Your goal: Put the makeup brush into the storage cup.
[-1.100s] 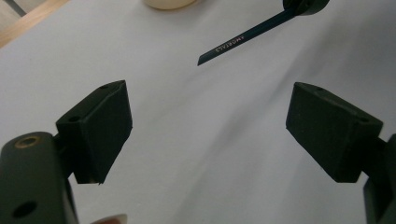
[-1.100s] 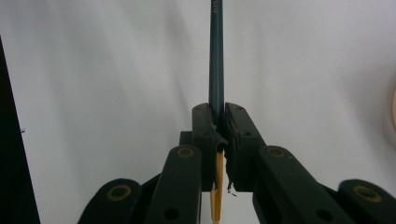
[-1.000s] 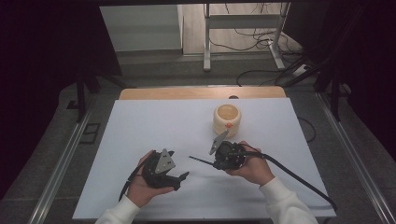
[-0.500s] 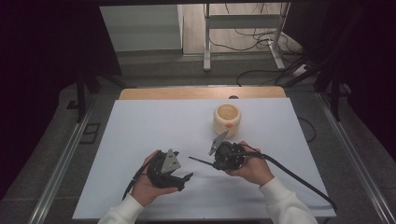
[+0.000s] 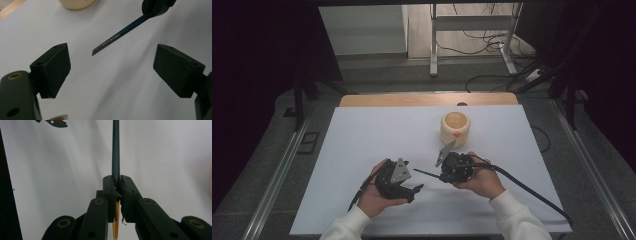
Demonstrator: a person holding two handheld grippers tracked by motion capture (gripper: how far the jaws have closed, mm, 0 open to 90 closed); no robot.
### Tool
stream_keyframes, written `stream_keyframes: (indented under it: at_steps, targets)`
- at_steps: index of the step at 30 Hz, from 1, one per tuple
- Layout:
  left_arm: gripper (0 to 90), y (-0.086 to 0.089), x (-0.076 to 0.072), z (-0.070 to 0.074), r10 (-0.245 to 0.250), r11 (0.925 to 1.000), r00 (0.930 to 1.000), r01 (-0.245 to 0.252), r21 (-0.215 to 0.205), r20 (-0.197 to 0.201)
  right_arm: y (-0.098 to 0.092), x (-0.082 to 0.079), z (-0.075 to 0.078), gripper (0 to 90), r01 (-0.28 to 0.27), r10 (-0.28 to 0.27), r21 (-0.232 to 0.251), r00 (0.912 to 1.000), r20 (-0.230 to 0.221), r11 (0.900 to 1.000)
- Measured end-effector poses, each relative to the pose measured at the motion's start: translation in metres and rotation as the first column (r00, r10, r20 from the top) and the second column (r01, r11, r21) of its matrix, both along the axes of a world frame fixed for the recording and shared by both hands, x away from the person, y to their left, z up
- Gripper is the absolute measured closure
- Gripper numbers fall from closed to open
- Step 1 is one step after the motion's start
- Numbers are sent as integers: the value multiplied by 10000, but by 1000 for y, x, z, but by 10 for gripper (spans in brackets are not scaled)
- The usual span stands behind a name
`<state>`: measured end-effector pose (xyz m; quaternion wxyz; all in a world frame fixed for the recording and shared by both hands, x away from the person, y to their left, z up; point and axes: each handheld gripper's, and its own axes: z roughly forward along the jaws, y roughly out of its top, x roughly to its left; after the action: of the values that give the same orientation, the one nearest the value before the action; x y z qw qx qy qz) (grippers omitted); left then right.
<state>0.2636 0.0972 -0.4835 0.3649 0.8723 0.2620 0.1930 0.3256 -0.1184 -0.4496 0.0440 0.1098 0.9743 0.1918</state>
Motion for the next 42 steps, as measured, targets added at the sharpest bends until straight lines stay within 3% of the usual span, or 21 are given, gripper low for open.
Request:
stream_keyframes:
  at_steps: [31,42]
  targets:
    - [177,-18,12,-5,-539,9963,9985,535,667,43,2,0,-3,835,-144,143,-61,9998,-118,9999]
    - [212,-28,15,-10,-770,9890,9968,735,1283,228,3,-1,-4,835,-261,261,-8,9995,-176,9997]
